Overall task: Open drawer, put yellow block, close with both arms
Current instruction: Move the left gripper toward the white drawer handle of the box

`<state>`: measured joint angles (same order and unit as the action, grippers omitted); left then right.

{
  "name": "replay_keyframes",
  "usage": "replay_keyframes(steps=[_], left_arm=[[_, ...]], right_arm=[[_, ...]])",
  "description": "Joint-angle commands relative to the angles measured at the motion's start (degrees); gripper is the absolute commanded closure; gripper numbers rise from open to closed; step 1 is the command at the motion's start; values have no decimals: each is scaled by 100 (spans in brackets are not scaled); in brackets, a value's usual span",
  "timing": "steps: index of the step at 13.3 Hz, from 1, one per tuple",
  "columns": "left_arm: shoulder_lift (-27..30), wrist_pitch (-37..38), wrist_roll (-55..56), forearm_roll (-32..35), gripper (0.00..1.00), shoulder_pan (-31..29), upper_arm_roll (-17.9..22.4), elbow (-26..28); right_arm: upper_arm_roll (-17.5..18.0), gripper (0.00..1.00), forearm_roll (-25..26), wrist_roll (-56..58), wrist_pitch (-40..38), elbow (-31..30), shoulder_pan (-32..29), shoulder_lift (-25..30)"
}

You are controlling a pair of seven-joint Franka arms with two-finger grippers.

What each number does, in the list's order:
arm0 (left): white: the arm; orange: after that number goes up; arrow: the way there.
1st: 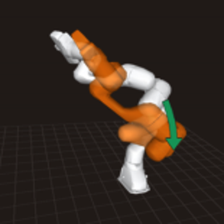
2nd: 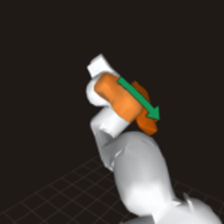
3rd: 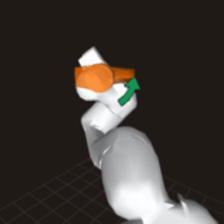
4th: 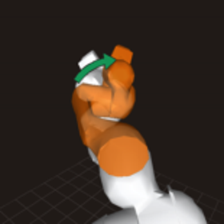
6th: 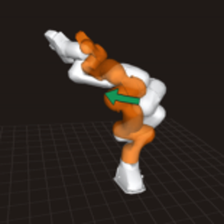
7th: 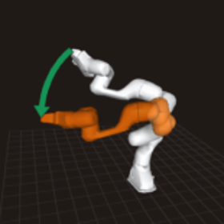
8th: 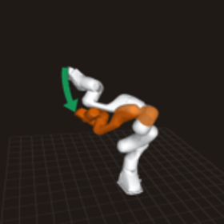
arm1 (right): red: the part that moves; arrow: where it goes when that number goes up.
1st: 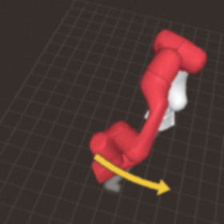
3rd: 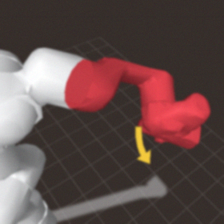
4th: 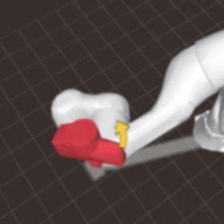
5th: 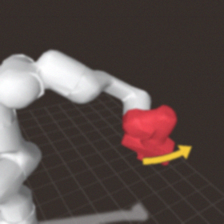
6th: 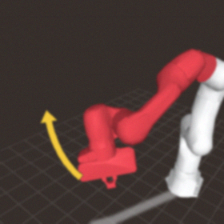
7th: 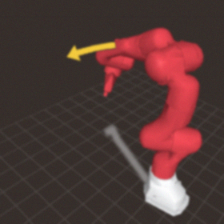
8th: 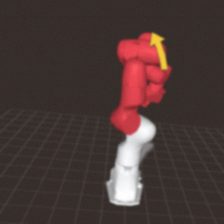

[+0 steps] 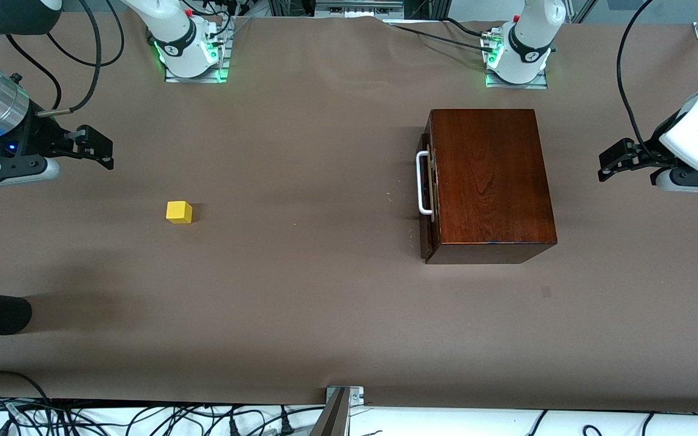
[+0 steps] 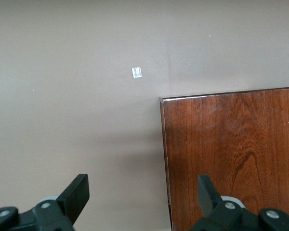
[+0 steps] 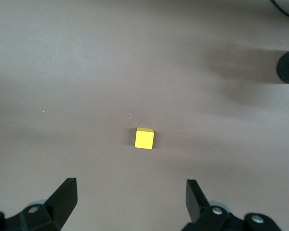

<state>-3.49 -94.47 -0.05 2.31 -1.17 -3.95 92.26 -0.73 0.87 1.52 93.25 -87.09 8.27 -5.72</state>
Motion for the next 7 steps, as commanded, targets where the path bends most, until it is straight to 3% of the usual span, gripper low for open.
replay_keyframes(steps=[1,7], left_arm=[[-46,148,-73,-12,0,11,-9,-155],[-64,165,-3,-12,0,38,-18,-147]], right_arm=[[20,0,-26,103,-79,104,-18,-26],[20,0,-26,42,-123,104,-18,-26]])
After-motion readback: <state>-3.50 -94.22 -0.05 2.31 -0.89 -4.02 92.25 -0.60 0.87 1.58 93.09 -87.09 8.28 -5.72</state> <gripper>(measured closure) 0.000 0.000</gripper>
